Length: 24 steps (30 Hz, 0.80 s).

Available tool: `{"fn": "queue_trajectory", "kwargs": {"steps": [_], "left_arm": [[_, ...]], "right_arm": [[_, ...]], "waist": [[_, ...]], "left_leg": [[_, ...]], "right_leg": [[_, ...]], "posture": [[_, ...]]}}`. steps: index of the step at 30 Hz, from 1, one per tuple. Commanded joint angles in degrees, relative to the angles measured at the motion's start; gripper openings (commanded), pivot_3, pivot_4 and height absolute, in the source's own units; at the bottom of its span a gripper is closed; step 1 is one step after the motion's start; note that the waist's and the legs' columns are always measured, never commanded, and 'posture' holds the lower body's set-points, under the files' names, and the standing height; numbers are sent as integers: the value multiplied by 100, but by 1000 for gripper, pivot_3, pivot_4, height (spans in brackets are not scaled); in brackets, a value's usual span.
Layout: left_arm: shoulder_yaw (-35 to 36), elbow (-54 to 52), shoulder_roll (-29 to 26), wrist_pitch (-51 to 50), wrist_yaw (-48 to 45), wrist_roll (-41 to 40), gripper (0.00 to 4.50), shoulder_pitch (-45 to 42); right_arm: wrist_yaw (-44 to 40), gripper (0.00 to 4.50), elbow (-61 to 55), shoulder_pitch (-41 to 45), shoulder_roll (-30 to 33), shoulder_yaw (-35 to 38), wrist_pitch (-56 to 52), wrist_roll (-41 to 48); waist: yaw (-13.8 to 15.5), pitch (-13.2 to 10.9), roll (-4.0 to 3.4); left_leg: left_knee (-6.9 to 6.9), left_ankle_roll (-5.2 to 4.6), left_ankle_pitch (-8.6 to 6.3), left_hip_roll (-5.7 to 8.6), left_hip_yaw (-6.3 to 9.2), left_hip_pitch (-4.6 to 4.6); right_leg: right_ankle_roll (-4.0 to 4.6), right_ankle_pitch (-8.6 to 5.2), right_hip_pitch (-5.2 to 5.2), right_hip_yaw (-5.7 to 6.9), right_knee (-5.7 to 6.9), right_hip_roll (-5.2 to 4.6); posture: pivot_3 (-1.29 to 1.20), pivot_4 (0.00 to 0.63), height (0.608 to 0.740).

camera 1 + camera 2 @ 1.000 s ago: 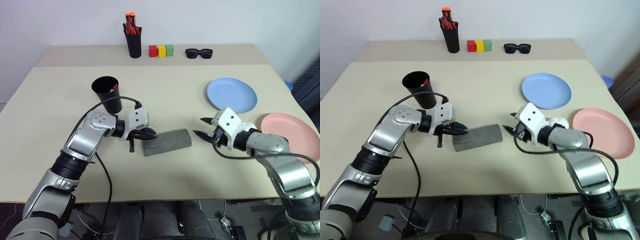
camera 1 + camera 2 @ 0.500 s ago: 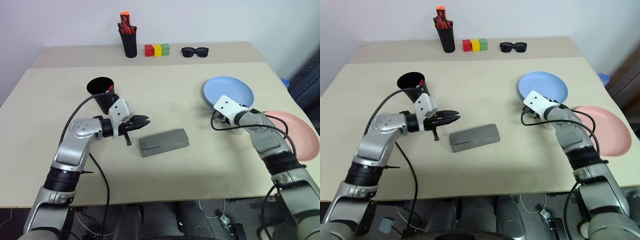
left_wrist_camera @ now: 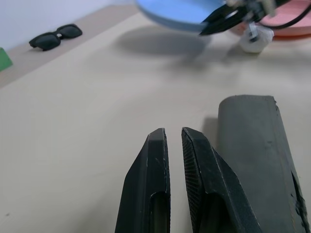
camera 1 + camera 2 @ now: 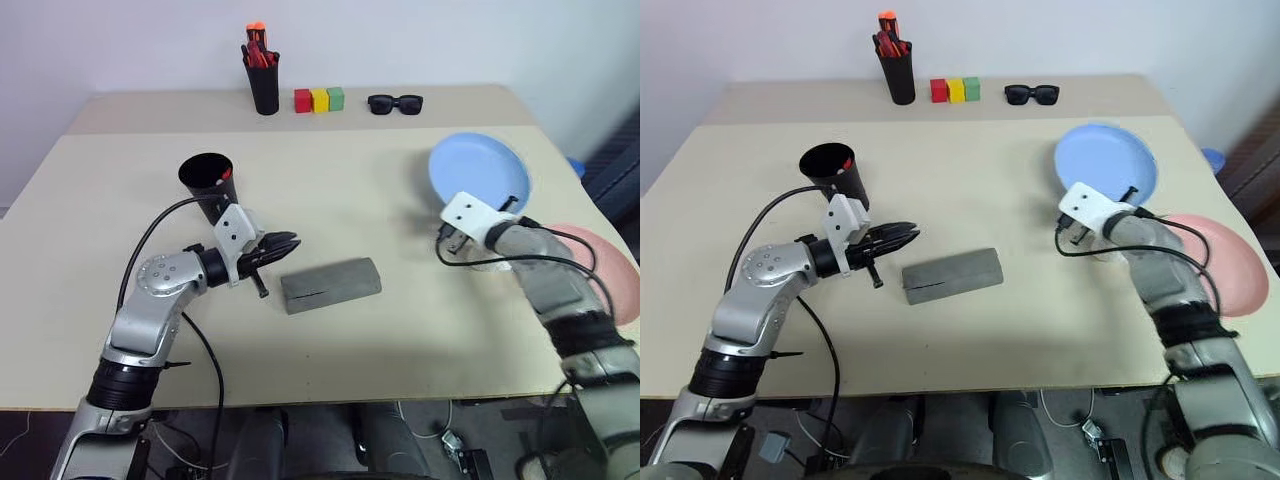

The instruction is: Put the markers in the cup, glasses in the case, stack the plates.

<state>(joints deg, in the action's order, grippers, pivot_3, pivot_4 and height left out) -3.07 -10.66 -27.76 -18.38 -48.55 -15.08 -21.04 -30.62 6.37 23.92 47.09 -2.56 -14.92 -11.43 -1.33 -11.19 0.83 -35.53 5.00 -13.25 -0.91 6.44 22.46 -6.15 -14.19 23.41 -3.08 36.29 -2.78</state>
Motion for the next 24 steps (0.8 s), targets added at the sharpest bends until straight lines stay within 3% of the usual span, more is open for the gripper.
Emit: {"fn": "queue_trajectory", "kwargs": {"steps": [1, 5, 8, 12, 16, 24], "left_arm": [[-103, 119, 64, 237, -92, -29, 464, -150], [-325, 648, 186, 569, -231, 117, 464, -419], [-436, 967, 264, 754, -353, 156, 464, -596], [-545, 1258, 334, 1025, -466, 231, 464, -732], [-541, 1380, 362, 1157, -485, 240, 464, -738], [-453, 1101, 286, 1090, -407, 184, 464, -447]], "right_arm": [[-556, 38, -1487, -864, 509, 1173, -646, 488], [-1346, 38, -2598, -2498, 920, 2519, -1178, 791], [-1616, 38, -2872, -3192, 966, 2983, -1374, 883], [-1724, 1382, -3070, -3595, 933, 3095, -1572, 895], [-1394, 3493, -3240, -3149, 695, 2746, -1569, 959], [-856, 3493, -2328, -2029, 68, 1277, -1082, 734]], "waist": [[33, 3, -5], [53, 6, -9], [10, 6, -10], [-52, 8, -11], [-127, 8, -12], [-99, 8, -11]], "left_leg": [[0, -1, 0, 0, 0, -2], [-6, -3, -2, 0, 0, -5], [-18, -4, -2, 0, -3, -7], [-37, -3, -2, -1, -14, -10], [-41, -4, -2, -2, -13, -10], [-40, -3, -2, -1, -11, -6]], "right_leg": [[0, 0, -2, 0, 0, 1], [0, -2, -8, 0, -2, 2], [17, -10, -15, -1, -4, 3], [23, -10, -21, -10, -2, 3], [21, -11, -23, -9, 0, 3], [26, -7, -22, -9, 0, 2]], "posture": [[0, 150, 740], [0, 150, 740], [0, 150, 740], [0, 150, 740], [0, 150, 740], [0, 150, 740]]}}
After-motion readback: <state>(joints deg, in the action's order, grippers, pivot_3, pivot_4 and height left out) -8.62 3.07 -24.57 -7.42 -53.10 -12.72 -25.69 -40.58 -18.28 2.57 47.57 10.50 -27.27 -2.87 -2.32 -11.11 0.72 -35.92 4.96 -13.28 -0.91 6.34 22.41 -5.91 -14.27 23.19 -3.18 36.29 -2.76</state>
